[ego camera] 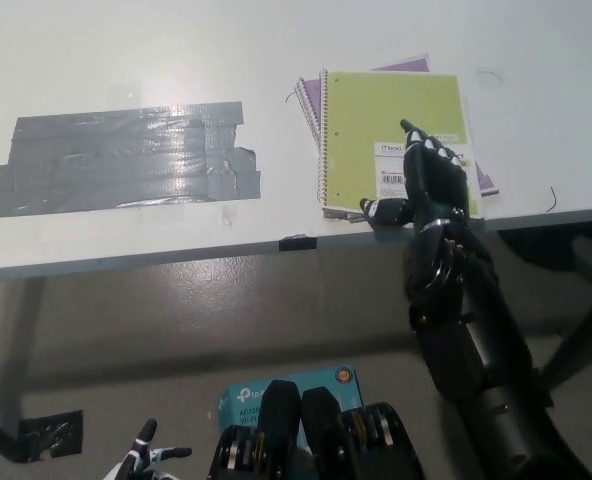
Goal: The robot uses its right hand to align two notebooks stacked together until they are fully overlapped
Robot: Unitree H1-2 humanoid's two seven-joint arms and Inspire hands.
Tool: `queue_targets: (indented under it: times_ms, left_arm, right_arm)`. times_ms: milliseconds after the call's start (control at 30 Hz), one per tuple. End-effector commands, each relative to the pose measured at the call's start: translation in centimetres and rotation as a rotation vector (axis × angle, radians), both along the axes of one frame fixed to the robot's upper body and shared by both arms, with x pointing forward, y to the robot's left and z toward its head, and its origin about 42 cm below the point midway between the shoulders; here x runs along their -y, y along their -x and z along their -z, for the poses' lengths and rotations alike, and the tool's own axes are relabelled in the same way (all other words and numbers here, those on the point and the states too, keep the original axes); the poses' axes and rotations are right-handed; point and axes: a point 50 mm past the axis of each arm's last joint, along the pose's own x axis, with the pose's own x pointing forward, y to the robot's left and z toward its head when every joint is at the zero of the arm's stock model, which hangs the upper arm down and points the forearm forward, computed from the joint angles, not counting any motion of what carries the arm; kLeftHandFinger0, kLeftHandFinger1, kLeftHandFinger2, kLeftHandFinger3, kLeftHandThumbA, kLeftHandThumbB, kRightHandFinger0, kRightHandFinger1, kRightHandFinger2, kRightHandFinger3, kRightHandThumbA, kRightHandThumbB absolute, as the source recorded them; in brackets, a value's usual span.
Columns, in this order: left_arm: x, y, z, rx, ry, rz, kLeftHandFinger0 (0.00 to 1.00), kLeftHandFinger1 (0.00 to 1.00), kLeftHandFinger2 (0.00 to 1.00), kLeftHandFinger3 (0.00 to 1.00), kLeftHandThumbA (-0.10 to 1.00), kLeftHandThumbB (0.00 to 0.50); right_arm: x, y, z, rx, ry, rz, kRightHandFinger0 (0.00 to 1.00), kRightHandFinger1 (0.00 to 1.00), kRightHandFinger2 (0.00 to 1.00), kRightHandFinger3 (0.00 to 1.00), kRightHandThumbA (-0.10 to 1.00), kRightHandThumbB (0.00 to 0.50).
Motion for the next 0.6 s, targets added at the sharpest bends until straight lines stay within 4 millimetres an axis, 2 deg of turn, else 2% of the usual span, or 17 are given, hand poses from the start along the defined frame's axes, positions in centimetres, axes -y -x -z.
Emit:
queue_targets:
  times_ms: [0,267,367,567]
  left_arm:
    - [0.2,-0.3,-0.6,0.035,0.003,0.023,0.00,0.43,0.38,0.70,1.00,0.500]
    - [0.2,-0.6,-0.8,0.039,-0.015,0.026,0.00,0.41,0.36,0.68,1.00,0.500]
    - [0.1,-0.6,-0.8,0.032,-0.011,0.025,0.01,0.45,0.40,0.70,1.00,0.500]
    - [0.0,-0.6,-0.9,0.034,-0.014,0.028,0.02,0.47,0.41,0.75,1.00,0.500]
  right_arm:
    - [1.5,-0.2,-0.1,0.028,0.097,0.040,1.00,1.00,1.00,1.00,1.00,0.116]
    - [3.9,0.5,2.3,-0.033,0.235,0.002,1.00,1.00,1.00,1.00,1.00,0.156]
    - [3.8,1.2,3.2,-0.064,0.242,-0.025,1.00,1.00,1.00,1.00,1.00,0.142]
    - [3.2,1.9,4.7,-0.138,0.228,-0.087,1.00,1.00,1.00,1.00,1.00,0.173]
